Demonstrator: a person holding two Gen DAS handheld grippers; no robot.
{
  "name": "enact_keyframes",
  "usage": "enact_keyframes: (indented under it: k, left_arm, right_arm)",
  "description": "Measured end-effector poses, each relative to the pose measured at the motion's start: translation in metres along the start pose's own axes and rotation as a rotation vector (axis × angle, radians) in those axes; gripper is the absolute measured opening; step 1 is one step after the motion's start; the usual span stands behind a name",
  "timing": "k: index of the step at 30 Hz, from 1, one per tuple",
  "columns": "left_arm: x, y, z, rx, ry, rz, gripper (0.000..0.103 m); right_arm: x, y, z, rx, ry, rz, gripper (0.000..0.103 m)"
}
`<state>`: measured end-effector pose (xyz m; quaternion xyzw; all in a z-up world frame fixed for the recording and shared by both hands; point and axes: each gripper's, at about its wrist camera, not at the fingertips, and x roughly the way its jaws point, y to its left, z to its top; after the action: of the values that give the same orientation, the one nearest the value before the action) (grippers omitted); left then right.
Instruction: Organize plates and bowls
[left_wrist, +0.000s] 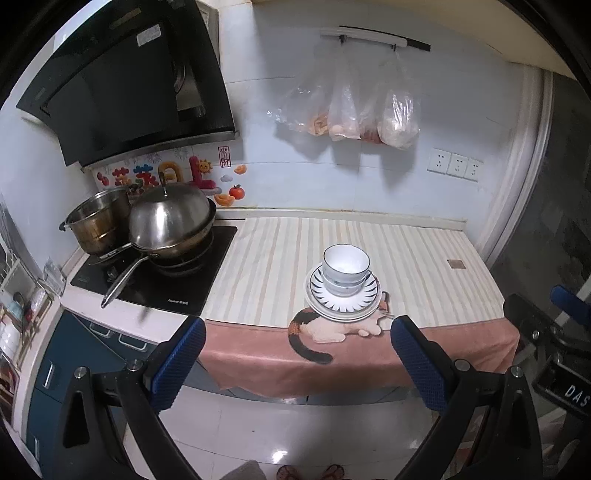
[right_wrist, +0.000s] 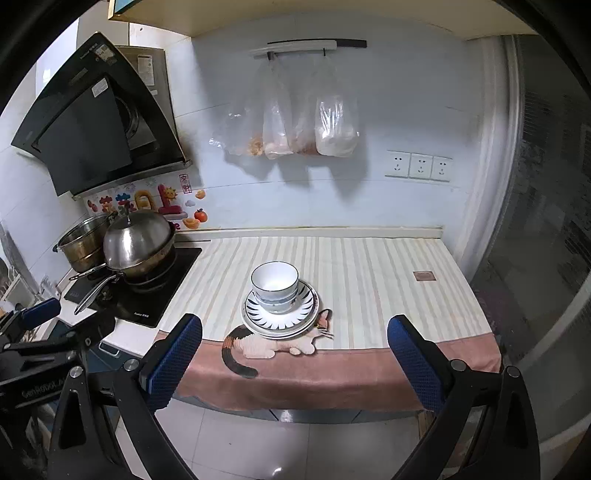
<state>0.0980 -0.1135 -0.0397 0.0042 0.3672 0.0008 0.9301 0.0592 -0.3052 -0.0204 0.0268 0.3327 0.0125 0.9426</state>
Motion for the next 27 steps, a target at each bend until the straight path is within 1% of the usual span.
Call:
enact_keyframes:
  k: [4, 13, 27]
  left_arm:
    - [-0.003, 0.005, -0.007, 0.004, 0.013, -0.007, 0.103]
    - [-0.007, 0.017, -0.015, -0.001, 0.031, -0.02, 0.103]
    - [-0.016, 0.017, -0.013, -0.001, 0.013, -0.032, 0.103]
  right_arm:
    - [-0.008, 0.005, -0.005, 0.004, -0.003, -0.012, 0.102]
    - [-0.009, 0.012, -0.01, 0.0, 0.01, -0.013, 0.103]
    - [-0.01, 0.011, -0.011, 0.001, 0.014, -0.017, 0.103]
